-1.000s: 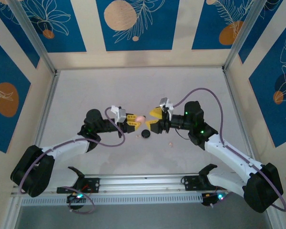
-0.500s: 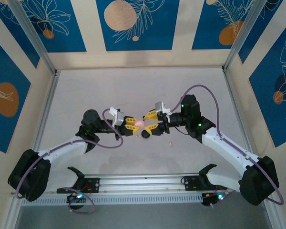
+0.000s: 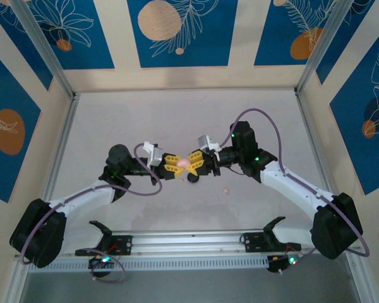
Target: Insert the wireless bluetooth earbuds into the charging case
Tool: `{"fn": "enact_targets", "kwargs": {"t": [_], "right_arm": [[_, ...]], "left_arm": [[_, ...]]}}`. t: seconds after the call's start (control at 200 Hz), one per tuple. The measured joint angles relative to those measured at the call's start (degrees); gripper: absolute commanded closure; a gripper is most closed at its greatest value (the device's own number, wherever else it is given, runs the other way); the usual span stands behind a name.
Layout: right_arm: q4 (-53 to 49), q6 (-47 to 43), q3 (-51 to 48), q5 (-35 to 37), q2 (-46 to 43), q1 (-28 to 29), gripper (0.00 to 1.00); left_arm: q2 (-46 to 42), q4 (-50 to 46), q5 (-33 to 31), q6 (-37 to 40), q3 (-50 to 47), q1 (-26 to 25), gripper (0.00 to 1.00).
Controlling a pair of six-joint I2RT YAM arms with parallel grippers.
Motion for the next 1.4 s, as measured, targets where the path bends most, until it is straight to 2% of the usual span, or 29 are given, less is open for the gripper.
{"fn": "enact_targets", "kwargs": {"t": [0.18,0.24,0.35,0.585,0.765,0.935,1.165,1.35,1.4], "right_arm": [[-2.93,-2.01,0.83,0.42,-0.11,0.07,0.91],[-5.57,-3.34,1.38,1.81,-0.37,0.33,0.91],[-12.85,-6.73,3.1,6.97,-1.75,0.98,0.91],[-25.94,-16.37,7.56,21.55,-2.97,6.14,0.91],[-32.26,-20.2,11.23,26.6,0.5,8.76,0.91],[-34.38,-21.77,12.92,27.76,3.21,9.94,0.9],[-34.47,-22.4,13.77,27.76,5.01,10.43,0.9],[-34.36,-22.4,14.69,27.76,5.79,10.69,0.9],[-34.45,-22.36,14.75,27.78,5.86,10.67,0.87]], "left_arm": [[-0.61,-1.16,-0.87,1.49,0.0,0.09,0.56],[-1.57,-3.52,-2.01,2.78,0.0,0.07,0.51],[-5.03,-12.02,-5.11,8.76,0.35,0.07,0.49],[-9.88,-33.99,-11.96,23.3,4.0,-0.09,0.49],[-9.42,-43.74,-13.81,29.35,5.42,-0.48,0.5],[-8.02,-48.15,-13.84,31.63,6.08,-0.61,0.51],[-7.04,-49.57,-13.4,32.06,6.56,-0.96,0.59],[-6.93,-49.86,-12.94,32.22,6.58,-1.05,0.78],[-6.93,-50.01,-12.94,32.06,6.6,-1.07,0.8]]}}
